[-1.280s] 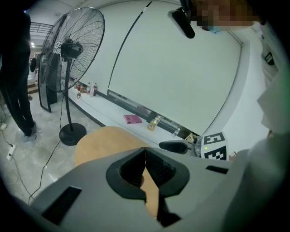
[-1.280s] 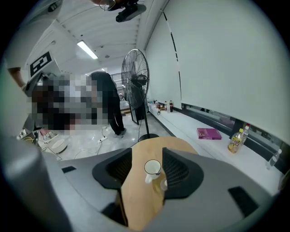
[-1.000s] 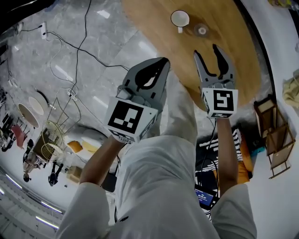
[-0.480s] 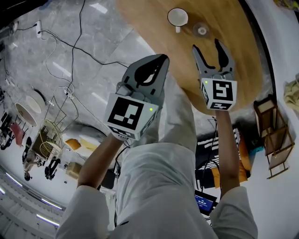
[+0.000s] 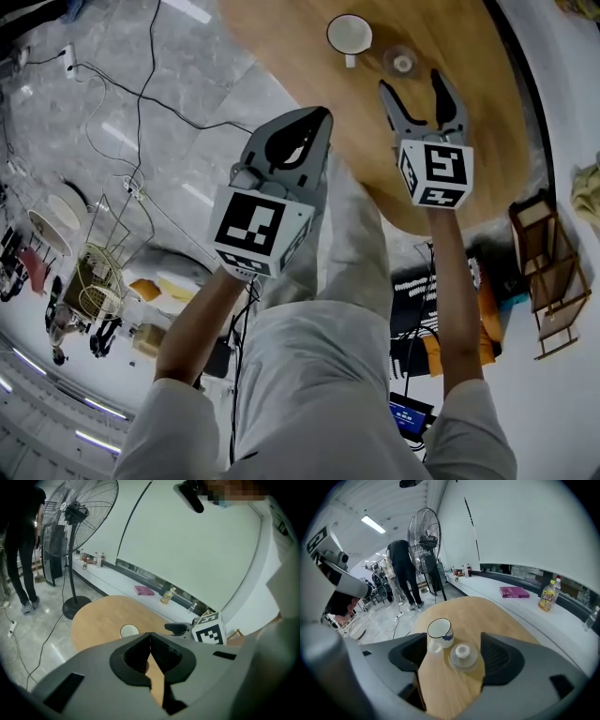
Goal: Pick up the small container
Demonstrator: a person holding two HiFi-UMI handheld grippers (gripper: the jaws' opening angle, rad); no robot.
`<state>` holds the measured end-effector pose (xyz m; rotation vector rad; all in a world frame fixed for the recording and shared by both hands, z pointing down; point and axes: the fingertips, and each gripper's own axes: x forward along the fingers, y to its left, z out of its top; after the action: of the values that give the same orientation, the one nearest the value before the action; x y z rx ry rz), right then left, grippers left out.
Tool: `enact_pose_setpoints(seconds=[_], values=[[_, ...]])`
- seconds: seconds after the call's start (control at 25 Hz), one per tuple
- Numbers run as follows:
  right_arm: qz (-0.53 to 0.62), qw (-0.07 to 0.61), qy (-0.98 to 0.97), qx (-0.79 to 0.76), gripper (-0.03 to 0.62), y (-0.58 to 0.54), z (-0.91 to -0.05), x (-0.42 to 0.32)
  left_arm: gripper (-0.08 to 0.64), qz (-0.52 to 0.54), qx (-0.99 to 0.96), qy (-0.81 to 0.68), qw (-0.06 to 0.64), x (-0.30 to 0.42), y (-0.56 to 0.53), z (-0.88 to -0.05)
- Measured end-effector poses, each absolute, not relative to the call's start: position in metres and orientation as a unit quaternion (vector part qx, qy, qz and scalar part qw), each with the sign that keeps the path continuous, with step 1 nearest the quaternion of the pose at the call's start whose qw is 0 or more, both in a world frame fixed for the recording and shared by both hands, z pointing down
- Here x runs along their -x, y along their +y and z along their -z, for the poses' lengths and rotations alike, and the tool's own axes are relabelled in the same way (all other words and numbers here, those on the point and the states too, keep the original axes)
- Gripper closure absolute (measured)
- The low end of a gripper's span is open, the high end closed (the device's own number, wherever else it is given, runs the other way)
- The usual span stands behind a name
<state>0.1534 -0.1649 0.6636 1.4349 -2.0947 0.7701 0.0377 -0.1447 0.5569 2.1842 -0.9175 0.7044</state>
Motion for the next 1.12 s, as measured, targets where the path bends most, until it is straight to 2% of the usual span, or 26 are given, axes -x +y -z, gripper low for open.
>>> enact_pose_setpoints(seconds=[1.12], values=[[-0.297,0.309,-0.735,-0.526,0.199,-0.183,-0.771,-0.151,0.540,-0.281,-0.819,-0.379,0.328,-0.026,-0.156,-0.613]])
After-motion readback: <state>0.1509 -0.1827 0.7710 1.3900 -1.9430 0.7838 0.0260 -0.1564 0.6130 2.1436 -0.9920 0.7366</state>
